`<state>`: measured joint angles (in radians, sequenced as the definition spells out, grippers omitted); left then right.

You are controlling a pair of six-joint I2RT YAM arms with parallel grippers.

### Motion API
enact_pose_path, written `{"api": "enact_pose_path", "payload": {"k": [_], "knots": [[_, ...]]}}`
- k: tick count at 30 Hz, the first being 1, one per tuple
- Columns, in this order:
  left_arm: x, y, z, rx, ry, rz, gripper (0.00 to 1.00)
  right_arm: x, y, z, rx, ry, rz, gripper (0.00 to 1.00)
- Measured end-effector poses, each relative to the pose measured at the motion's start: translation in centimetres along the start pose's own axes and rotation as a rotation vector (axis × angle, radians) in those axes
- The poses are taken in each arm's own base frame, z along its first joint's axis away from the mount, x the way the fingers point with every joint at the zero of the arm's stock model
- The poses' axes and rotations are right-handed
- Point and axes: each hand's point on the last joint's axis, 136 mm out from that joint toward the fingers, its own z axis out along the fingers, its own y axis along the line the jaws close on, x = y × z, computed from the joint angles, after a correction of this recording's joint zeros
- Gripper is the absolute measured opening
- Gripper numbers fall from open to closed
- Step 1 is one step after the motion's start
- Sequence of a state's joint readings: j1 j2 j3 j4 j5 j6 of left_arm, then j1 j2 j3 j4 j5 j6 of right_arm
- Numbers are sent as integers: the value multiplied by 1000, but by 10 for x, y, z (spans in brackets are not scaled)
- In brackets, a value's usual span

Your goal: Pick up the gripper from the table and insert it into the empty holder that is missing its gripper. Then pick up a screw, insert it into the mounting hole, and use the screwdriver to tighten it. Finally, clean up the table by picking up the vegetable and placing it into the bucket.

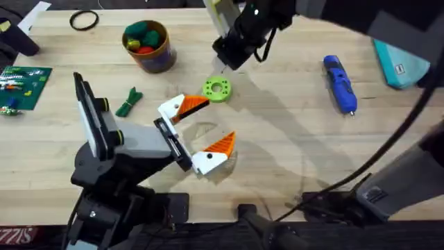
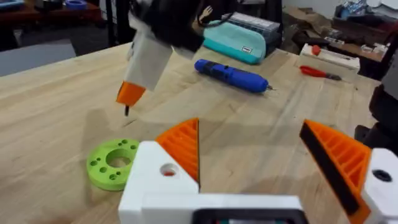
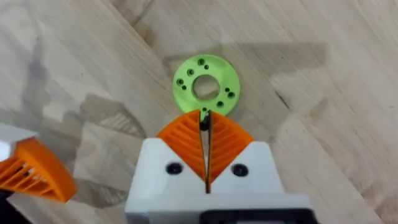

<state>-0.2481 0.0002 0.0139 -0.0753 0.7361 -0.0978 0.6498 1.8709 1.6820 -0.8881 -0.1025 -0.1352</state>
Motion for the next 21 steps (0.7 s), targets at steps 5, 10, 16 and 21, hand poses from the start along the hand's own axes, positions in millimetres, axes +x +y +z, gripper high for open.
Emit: {"api": "enact_pose_path", "payload": {"k": [5, 10, 16, 21], "knots": [[0, 0, 0, 0, 0, 0, 986, -9, 3, -24, -3, -2, -2, 4], [0, 0, 0, 0, 0, 0, 986, -20, 16, -50, -10, -21, -26, 4], [0, 0, 0, 0, 0, 0, 986, -31, 47, -76, -35, -45, -86, 4], [0, 0, 0, 0, 0, 0, 986, -31, 76, -89, -72, -41, -120, 4]]}}
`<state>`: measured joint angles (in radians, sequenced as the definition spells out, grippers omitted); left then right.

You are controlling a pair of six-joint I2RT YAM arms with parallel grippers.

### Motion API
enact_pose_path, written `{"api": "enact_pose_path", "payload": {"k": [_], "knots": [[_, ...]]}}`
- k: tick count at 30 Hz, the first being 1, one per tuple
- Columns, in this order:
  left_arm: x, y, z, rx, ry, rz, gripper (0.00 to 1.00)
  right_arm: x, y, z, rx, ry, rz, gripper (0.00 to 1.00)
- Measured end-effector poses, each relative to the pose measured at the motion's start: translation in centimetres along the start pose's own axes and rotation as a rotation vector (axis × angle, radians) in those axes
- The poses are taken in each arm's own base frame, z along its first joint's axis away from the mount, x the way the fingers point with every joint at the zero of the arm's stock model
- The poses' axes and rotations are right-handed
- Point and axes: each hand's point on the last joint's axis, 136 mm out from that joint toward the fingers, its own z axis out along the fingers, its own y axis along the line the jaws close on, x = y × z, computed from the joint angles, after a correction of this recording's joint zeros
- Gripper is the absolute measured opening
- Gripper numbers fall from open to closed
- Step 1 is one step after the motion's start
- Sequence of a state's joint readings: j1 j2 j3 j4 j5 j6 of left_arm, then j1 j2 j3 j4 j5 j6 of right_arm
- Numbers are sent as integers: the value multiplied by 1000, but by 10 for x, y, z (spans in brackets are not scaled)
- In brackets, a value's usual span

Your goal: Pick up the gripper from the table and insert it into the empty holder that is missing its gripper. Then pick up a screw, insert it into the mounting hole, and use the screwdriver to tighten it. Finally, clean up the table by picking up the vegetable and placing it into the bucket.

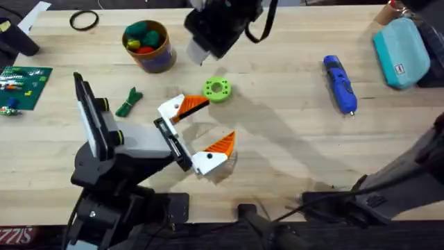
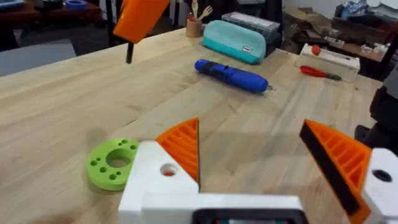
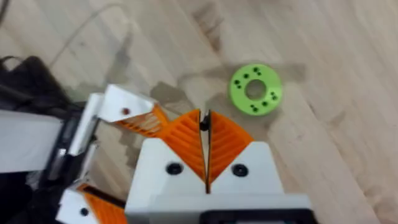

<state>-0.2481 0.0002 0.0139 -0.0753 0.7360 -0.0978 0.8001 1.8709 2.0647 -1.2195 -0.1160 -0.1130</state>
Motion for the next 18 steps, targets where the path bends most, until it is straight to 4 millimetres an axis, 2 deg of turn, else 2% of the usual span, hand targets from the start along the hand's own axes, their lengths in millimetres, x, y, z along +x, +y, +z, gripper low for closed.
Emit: {"api": "enact_pose_path", "payload": {"k": [8, 18], "knots": [[0, 0, 0, 0, 0, 0, 986, -4, 43, -7, -103, -8, -21, 4], [0, 0, 0, 0, 0, 0, 986, 1, 72, -5, -146, 16, -59, 4]]}}
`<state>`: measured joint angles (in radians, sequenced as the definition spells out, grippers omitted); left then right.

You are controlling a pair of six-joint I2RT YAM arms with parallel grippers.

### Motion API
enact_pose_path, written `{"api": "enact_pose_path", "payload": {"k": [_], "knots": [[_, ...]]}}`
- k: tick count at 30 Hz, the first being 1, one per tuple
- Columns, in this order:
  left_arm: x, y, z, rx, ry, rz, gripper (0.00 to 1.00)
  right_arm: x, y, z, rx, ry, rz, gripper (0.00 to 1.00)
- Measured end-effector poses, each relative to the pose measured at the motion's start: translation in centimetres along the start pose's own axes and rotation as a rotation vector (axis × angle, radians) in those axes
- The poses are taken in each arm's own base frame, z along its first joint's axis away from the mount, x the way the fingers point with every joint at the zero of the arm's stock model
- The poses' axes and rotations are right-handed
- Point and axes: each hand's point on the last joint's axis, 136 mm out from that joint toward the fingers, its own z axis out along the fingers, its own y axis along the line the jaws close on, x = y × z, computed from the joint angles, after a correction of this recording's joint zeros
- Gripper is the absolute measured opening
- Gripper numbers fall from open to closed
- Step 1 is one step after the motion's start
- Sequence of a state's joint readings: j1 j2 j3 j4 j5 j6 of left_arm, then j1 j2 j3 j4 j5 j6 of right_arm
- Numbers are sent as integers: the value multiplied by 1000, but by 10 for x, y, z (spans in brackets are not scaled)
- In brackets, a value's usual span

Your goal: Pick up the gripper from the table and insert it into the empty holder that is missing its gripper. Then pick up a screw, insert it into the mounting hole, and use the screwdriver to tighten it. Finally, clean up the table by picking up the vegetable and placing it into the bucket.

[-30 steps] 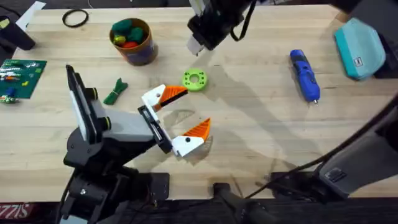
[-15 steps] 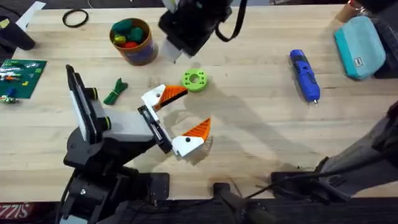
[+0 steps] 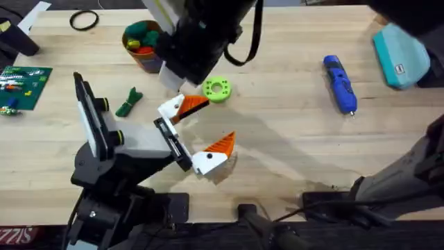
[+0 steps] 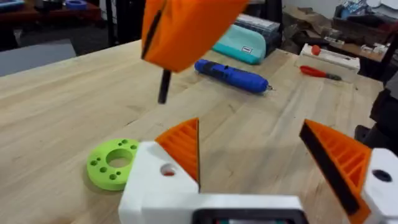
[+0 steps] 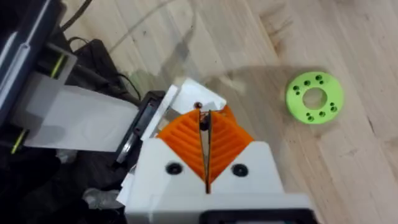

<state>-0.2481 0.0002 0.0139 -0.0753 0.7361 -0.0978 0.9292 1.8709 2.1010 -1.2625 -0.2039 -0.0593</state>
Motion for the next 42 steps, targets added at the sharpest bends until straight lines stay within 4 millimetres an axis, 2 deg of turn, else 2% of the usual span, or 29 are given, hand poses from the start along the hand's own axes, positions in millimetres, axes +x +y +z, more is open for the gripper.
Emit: {"api": "enact_pose_path", "payload": {"k": [11, 20, 42], "knots": [[0, 0, 0, 0, 0, 0, 986, 0, 6, 1, -6, 3, -1, 4], [0, 0, 0, 0, 0, 0, 986, 2, 22, 4, -24, 12, -35, 4], [0, 0, 0, 0, 0, 0, 986, 4, 23, 5, -24, 23, -34, 4]]}}
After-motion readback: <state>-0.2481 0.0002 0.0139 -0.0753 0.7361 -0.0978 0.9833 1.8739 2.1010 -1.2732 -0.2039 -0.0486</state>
